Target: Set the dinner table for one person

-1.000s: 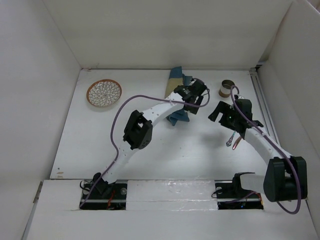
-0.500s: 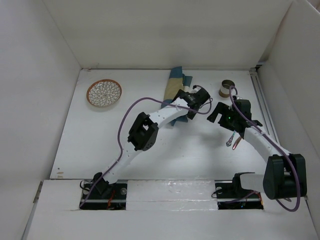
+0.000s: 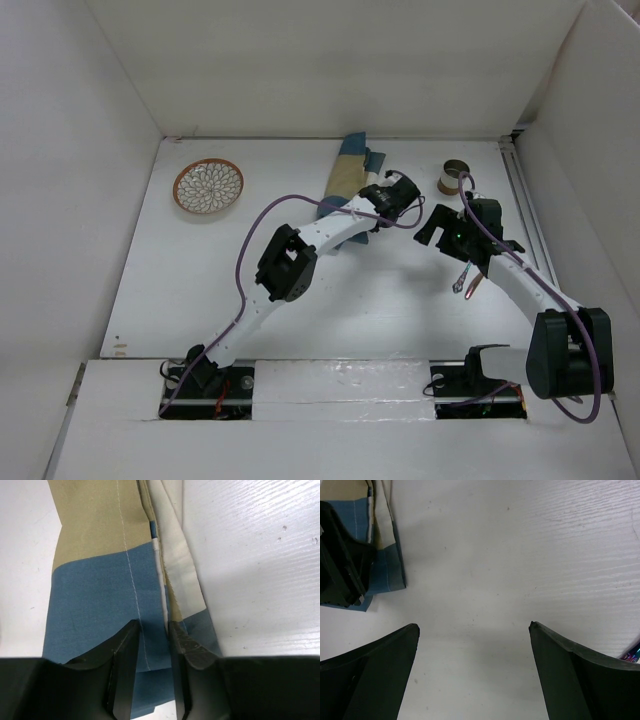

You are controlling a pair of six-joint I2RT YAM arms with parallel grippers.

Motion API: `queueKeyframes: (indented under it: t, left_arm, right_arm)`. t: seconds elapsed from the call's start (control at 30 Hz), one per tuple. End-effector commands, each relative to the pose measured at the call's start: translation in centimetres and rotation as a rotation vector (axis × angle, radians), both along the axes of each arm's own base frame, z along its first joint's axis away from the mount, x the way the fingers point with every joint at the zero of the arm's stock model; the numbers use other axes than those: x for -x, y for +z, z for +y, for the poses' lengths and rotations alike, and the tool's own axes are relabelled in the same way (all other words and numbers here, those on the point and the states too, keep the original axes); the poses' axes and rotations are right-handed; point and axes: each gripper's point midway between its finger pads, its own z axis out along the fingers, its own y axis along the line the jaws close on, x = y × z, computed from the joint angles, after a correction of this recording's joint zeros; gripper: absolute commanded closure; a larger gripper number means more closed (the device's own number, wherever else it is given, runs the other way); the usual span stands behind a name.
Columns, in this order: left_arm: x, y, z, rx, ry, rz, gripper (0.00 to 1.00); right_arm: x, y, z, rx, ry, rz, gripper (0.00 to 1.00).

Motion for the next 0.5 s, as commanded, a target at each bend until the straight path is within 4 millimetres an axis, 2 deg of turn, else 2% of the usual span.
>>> queueKeyframes:
  t: [0.0, 0.03, 0.13, 0.23, 0.27, 0.37, 0.4, 0.47]
  left_arm:
    - [-0.1, 1.7, 0.3, 0.007, 0.006, -0.02, 0.77]
    - [-0.3, 2.6, 0.2, 0.017, 0.009, -0.039, 0.8]
    - [-0.5, 3.6, 0.1, 0.047, 0.031, -0.063, 0.89]
    - [-0.9, 7.0, -0.2, 0.117, 0.048, -0.12, 0.98]
    - [-1.1, 8.9, 0.1, 0.164, 0.065, -0.136, 0.99]
    - [-2.5, 10.7, 2.0, 0.231, 0.133, -0.164, 1.0]
    - [-2.7, 12.2, 2.8, 0.257, 0.155, -0.181, 1.0]
    - [-3.6, 12.7, 4.6, 0.299, 0.211, -0.182, 1.0]
  right_arm:
    - [-0.8, 1.1, 0.4, -0.006, 0.025, -0.067, 0.03]
    - [-0.8, 1.1, 0.4, -0.006, 0.025, -0.067, 0.03]
    - [-0.8, 1.4, 0.4, -0.006, 0.025, -0.076, 0.03]
    - [-0.8, 1.4, 0.4, -0.006, 0.025, -0.076, 0.03]
    - [-0.8, 1.4, 0.4, -0.006, 0.025, -0.076, 0.03]
    - [-0.9, 1.5, 0.7, 0.0, 0.04, -0.079, 0.03]
    - [-0.8, 1.5, 1.0, 0.0, 0.051, -0.079, 0.03]
    - [-0.9, 1.3, 1.6, 0.0, 0.066, -0.071, 0.03]
